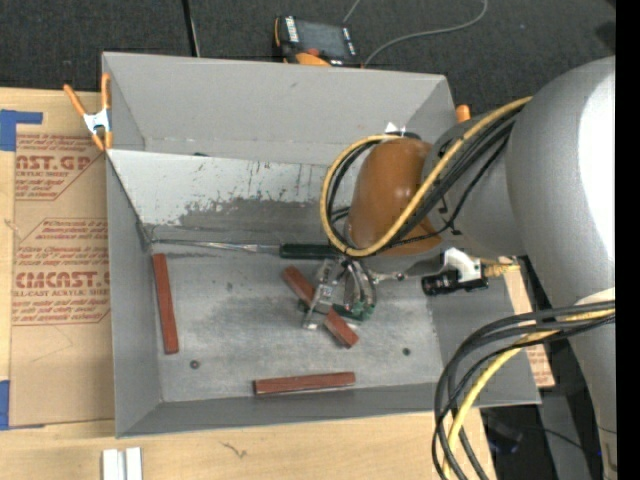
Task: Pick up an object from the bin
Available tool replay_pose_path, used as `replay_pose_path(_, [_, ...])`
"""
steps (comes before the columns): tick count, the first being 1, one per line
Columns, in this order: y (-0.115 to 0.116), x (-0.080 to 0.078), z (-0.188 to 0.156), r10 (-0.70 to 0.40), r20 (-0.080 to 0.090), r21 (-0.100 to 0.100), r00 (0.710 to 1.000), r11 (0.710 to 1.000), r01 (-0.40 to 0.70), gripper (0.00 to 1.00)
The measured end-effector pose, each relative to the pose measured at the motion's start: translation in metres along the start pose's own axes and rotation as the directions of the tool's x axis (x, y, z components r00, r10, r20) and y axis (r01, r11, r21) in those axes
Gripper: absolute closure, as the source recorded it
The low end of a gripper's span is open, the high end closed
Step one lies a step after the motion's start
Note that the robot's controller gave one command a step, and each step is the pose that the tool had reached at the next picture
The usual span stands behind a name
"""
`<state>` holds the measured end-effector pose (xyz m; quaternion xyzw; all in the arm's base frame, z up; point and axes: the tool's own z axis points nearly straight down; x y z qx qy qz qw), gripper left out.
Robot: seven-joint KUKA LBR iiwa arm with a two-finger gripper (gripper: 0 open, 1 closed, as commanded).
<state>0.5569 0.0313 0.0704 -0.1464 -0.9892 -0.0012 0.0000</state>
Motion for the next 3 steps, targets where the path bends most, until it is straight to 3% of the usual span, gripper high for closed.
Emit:
replay_pose_path(1, [-0.052, 0.011, -0.139, 0.023, 0.008, 0.000, 1.000, 1.000, -0.023, 1.00])
replay_pose_path(2, [-0.002, 0.041, -0.123, -0.126, 0.000, 0.001, 0.992, 0.992, 0.126, 1.00])
replay_pose_path(3, [0.019, 0.028, -0.177, -0.451, 0.006, 0.002, 0.893, 0.893, 0.451, 1.00])
